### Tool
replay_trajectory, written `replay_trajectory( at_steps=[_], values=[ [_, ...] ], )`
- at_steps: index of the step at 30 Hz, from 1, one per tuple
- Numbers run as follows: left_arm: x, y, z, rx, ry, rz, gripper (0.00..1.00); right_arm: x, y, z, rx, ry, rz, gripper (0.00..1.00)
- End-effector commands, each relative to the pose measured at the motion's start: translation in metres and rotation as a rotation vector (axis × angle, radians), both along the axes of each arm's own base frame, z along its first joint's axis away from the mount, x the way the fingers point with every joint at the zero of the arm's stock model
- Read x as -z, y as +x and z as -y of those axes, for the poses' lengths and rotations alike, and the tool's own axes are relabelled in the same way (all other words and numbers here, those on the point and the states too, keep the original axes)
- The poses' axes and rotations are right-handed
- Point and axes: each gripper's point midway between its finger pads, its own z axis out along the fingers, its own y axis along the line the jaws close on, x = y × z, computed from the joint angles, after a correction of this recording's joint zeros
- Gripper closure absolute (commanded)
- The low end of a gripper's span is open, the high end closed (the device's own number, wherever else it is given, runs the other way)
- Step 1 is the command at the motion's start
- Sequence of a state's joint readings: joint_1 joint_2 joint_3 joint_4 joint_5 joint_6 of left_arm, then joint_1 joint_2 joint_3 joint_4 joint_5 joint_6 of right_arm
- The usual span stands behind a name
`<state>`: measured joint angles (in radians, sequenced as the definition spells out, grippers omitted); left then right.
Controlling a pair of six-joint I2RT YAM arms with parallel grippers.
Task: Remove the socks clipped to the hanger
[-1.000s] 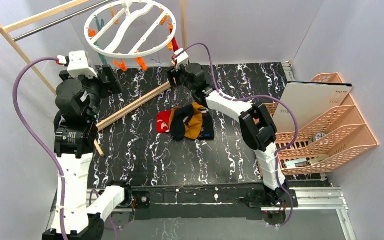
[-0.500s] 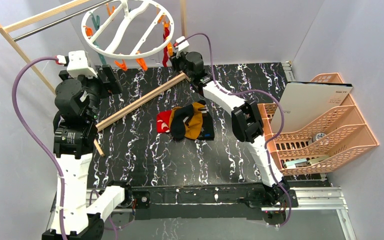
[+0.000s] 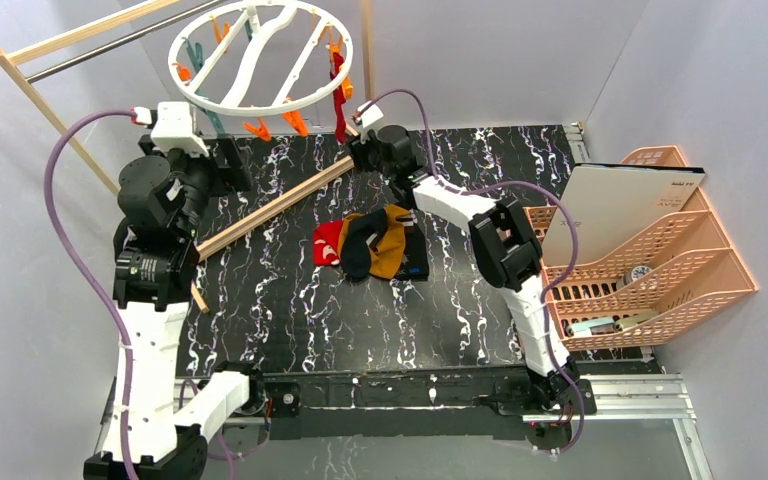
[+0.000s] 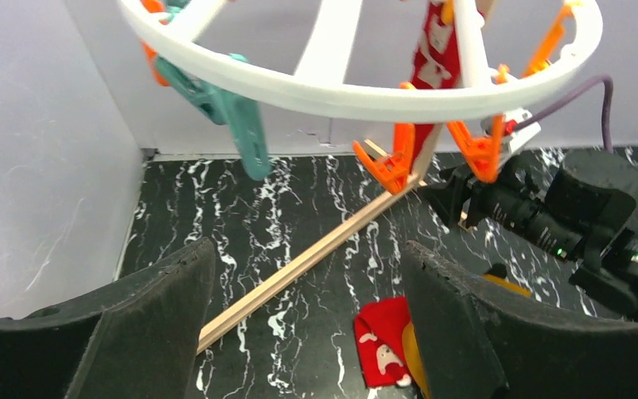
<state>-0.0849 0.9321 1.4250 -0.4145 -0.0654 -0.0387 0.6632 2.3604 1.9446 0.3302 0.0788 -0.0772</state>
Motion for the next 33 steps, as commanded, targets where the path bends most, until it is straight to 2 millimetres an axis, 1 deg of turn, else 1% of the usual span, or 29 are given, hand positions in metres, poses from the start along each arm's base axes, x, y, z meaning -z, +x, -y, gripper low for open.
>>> replay_trajectory(
  at_steps=[1, 3, 4, 6, 10, 13, 14, 18, 23, 28, 29, 33],
  values=[
    [0.007, 0.006, 0.027, 0.155, 0.060, 0.017, 0.20, -0.095, -0.022, 0.020, 0.022, 0.119, 0.135, 0.41],
    [0.008, 0.008, 0.030, 0.171, 0.062, 0.032, 0.13, -0.100, -0.035, 0.028, 0.021, 0.133, 0.128, 0.40],
    [0.008, 0.010, 0.030, 0.170, 0.059, 0.038, 0.12, -0.096, -0.041, 0.032, 0.020, 0.137, 0.115, 0.40],
    [0.014, 0.016, 0.032, 0.169, 0.040, 0.042, 0.11, -0.101, -0.051, 0.037, 0.016, 0.150, 0.115, 0.39],
    [0.022, 0.029, 0.036, 0.161, -0.062, 0.078, 0.10, -0.110, -0.065, 0.042, 0.009, 0.160, 0.117, 0.39],
    [0.023, 0.039, 0.037, 0.143, -0.126, 0.117, 0.10, -0.112, -0.072, 0.045, 0.006, 0.156, 0.120, 0.39],
    [0.020, 0.043, 0.038, 0.146, -0.147, 0.140, 0.10, -0.114, -0.074, 0.047, 0.009, 0.154, 0.124, 0.38],
    [0.020, 0.058, 0.046, 0.171, -0.218, 0.160, 0.10, -0.116, -0.077, 0.053, 0.022, 0.141, 0.136, 0.38],
    [0.012, 0.067, 0.042, 0.142, -0.265, 0.219, 0.11, -0.113, -0.081, 0.056, 0.017, 0.134, 0.133, 0.38],
    [0.010, 0.076, 0.044, 0.142, -0.308, 0.236, 0.16, -0.108, -0.081, 0.055, 0.015, 0.129, 0.125, 0.38],
    [0.010, 0.077, 0.043, 0.140, -0.315, 0.242, 0.18, -0.107, -0.080, 0.056, 0.016, 0.127, 0.125, 0.38],
    [0.010, 0.082, 0.042, 0.140, -0.334, 0.253, 0.35, -0.106, -0.080, 0.056, 0.016, 0.123, 0.122, 0.39]
  ],
)
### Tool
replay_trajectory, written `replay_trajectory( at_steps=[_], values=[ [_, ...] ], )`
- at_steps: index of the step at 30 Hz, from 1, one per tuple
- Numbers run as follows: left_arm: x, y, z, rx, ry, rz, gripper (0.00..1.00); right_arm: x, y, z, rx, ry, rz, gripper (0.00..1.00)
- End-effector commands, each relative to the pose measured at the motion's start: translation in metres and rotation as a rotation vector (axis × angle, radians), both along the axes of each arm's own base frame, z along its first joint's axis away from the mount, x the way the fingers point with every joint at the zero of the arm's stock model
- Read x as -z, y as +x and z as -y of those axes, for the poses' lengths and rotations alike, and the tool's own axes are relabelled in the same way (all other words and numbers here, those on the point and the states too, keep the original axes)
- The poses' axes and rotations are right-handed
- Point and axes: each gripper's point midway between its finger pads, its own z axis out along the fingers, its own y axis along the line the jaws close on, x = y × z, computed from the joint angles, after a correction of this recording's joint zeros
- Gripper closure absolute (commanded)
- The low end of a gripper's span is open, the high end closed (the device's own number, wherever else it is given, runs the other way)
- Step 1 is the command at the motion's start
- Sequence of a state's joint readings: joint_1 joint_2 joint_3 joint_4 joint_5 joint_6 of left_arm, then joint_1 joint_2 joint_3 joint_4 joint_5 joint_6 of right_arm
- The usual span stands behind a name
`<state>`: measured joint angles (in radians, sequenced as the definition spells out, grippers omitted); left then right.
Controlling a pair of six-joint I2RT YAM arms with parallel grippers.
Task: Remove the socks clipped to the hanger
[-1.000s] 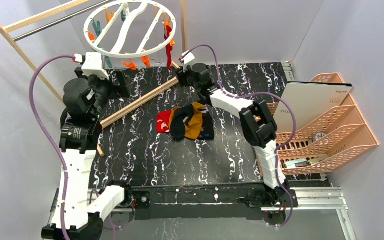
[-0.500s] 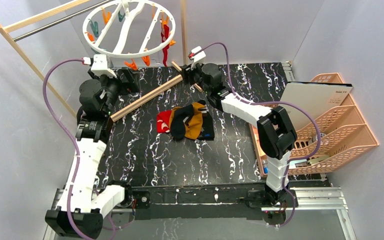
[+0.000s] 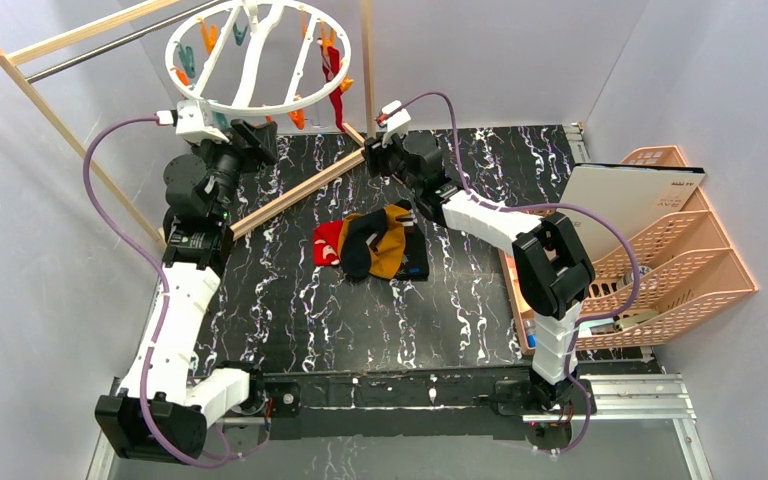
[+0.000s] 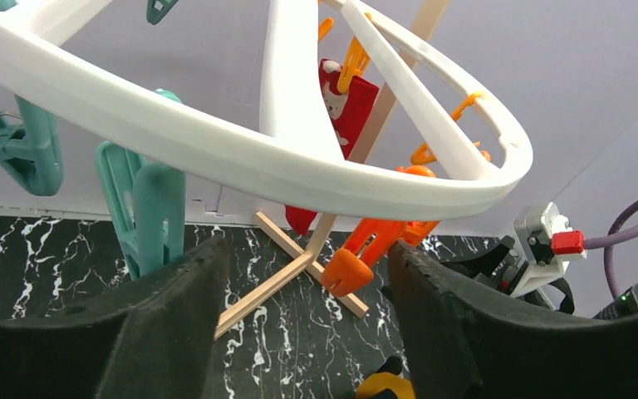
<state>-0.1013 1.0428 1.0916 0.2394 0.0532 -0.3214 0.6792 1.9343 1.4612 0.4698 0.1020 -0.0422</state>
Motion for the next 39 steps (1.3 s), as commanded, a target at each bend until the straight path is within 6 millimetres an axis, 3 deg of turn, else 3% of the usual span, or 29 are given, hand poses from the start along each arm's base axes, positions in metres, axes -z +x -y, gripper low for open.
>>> replay_trajectory(
  at_steps=[1, 5, 8, 27, 39],
  values=[
    [-0.016, 0.003, -0.004, -0.012, -0.047, 0.065, 0.39, -0.040, -0.004, 0.006, 0.008, 0.045, 0.079, 0.39],
    [-0.016, 0.006, -0.005, -0.004, -0.065, 0.071, 0.54, -0.039, -0.004, 0.007, 0.011, 0.043, 0.078, 0.39],
    [-0.016, 0.006, -0.008, -0.008, -0.069, 0.072, 0.57, -0.038, -0.004, 0.006, 0.011, 0.042, 0.078, 0.39],
    [-0.016, -0.021, -0.057, -0.210, 0.040, 0.024, 0.57, -0.032, -0.006, 0.002, -0.013, 0.040, 0.055, 0.39],
    [-0.020, -0.013, -0.089, -0.374, 0.129, -0.015, 0.56, -0.031, -0.012, 0.003, -0.023, 0.039, 0.048, 0.39]
  ],
)
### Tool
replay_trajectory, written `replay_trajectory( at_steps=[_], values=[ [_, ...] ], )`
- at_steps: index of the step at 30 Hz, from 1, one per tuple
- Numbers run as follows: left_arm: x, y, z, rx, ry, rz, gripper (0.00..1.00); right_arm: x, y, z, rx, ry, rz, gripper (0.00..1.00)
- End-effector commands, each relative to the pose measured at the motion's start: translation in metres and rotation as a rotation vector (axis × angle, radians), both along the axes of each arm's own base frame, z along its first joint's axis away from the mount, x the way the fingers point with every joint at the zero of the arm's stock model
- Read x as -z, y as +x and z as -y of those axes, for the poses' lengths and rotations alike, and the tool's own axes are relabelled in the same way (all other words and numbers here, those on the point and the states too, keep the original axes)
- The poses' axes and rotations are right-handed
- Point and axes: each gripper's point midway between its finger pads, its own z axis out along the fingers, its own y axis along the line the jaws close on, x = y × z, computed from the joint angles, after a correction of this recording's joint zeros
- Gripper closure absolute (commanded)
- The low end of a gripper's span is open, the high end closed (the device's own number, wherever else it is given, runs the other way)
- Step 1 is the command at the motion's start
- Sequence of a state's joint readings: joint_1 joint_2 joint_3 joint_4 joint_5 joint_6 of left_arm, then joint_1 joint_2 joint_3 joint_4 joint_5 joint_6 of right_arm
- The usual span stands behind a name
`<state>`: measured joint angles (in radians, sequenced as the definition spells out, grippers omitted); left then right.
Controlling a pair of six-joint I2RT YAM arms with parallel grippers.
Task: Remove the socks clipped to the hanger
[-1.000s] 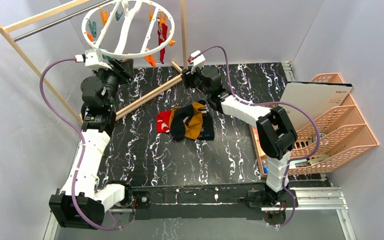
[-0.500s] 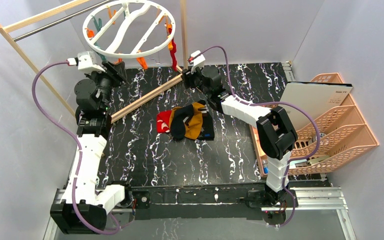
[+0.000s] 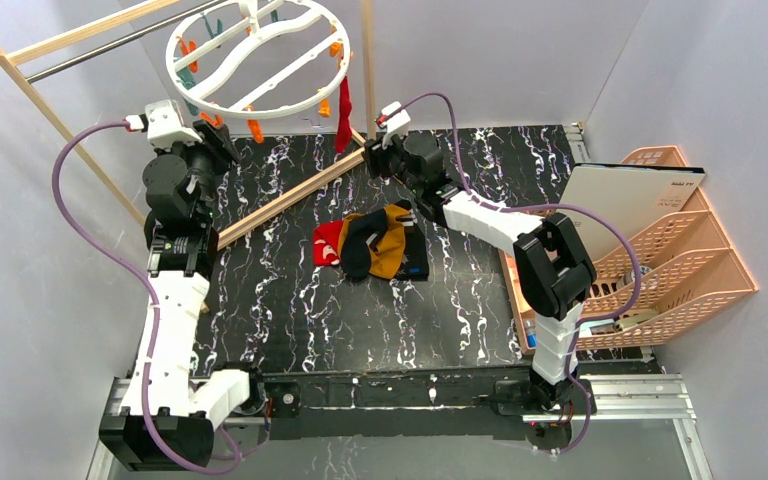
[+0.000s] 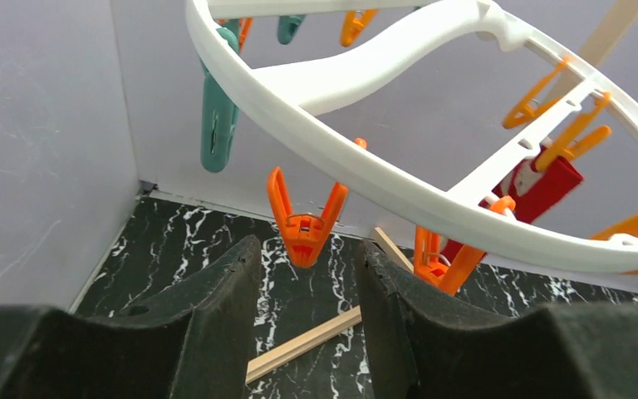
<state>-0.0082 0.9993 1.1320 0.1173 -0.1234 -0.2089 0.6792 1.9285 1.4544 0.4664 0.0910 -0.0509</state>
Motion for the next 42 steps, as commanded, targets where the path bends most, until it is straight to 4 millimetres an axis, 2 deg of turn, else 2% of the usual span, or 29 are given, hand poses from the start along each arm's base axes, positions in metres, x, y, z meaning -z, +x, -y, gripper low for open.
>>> replay_trajectory(
  at_steps=[1, 2, 4, 18, 28, 30, 34, 37, 42],
  values=[
    [-0.016, 0.001, -0.020, -0.100, 0.049, 0.019, 0.56, -0.032, -0.010, 0.003, -0.014, 0.048, 0.045, 0.39],
    [-0.015, 0.004, -0.021, -0.108, 0.054, 0.015, 0.56, -0.032, -0.010, 0.004, -0.013, 0.048, 0.046, 0.39],
    [-0.012, 0.010, -0.037, -0.155, 0.064, 0.001, 0.56, -0.033, -0.011, 0.004, -0.013, 0.049, 0.046, 0.39],
    [0.004, 0.039, -0.077, -0.261, 0.053, -0.050, 0.56, -0.028, -0.019, 0.008, -0.016, 0.072, 0.019, 0.39],
    [0.005, 0.061, -0.109, -0.295, -0.014, -0.068, 0.55, -0.025, -0.023, 0.008, -0.025, 0.079, 0.002, 0.39],
    [0.008, 0.060, -0.113, -0.303, -0.031, -0.077, 0.50, -0.025, -0.023, 0.006, -0.031, 0.086, -0.004, 0.34],
    [0.018, 0.047, -0.110, -0.297, -0.049, -0.095, 0.36, -0.026, -0.024, -0.004, -0.078, 0.101, -0.008, 0.23],
    [0.028, 0.035, -0.104, -0.287, -0.065, -0.117, 0.30, -0.026, -0.017, -0.014, -0.086, 0.117, -0.003, 0.21],
    [0.038, 0.019, -0.094, -0.251, -0.086, -0.143, 0.28, -0.023, 0.003, -0.036, -0.093, 0.122, 0.003, 0.21]
  ],
)
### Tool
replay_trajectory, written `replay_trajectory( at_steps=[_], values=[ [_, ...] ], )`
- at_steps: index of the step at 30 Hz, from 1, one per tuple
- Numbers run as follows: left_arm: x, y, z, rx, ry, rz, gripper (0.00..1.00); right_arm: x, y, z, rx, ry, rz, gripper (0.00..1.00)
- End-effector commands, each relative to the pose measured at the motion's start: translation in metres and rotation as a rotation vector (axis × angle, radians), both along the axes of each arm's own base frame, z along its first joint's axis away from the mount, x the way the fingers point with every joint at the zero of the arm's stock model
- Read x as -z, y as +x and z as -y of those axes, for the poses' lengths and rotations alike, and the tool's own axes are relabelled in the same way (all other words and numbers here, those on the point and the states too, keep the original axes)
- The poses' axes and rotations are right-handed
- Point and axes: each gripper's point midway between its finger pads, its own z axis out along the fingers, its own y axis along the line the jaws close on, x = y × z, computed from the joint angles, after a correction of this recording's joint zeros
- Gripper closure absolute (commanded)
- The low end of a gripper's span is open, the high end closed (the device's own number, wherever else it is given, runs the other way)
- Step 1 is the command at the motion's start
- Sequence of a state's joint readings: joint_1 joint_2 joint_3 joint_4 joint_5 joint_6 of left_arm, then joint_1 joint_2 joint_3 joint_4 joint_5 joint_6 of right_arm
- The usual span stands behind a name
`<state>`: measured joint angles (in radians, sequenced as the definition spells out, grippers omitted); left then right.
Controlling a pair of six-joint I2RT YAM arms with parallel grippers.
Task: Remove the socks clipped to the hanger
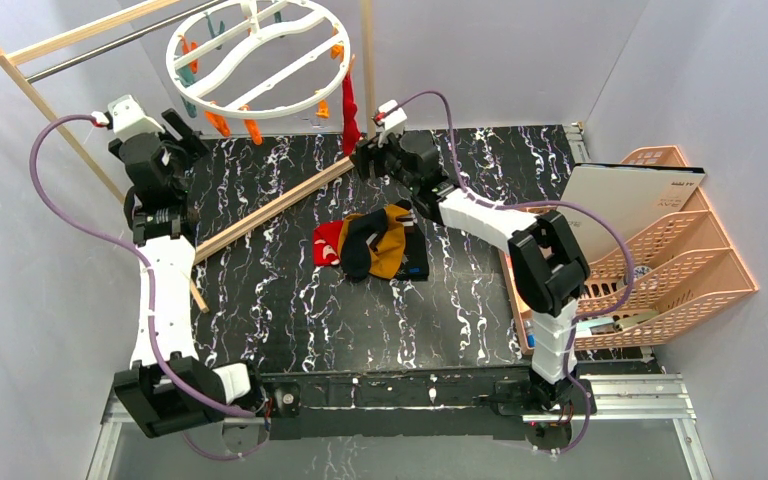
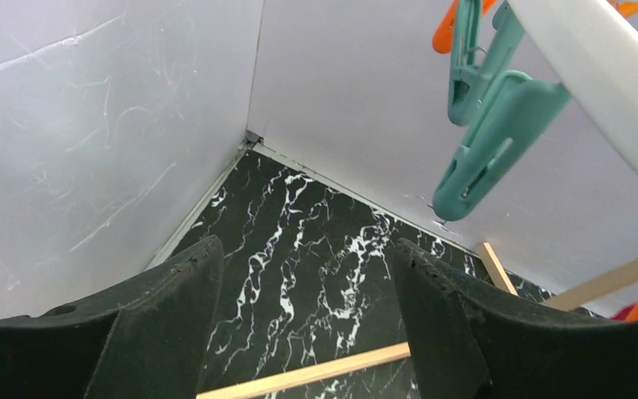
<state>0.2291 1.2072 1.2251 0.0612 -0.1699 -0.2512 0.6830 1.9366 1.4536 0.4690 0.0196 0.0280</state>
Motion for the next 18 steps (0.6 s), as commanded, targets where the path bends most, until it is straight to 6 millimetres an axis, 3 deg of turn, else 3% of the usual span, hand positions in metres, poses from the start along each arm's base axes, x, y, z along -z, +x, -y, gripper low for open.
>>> replay_trajectory(
  at_steps=[1, 8, 18],
  values=[
    [-0.005, -0.019, 0.012, 0.037, -0.031, 0.014, 0.28, -0.027, 0.015, -0.028, -0.043, 0.062, 0.058, 0.21],
    [-0.001, -0.033, 0.020, 0.062, -0.032, -0.027, 0.19, -0.027, 0.031, -0.058, -0.066, 0.058, 0.060, 0.19],
    [-0.009, -0.041, 0.028, 0.089, -0.051, -0.017, 0.15, -0.008, 0.069, -0.075, 0.012, 0.067, 0.082, 0.15]
  ],
)
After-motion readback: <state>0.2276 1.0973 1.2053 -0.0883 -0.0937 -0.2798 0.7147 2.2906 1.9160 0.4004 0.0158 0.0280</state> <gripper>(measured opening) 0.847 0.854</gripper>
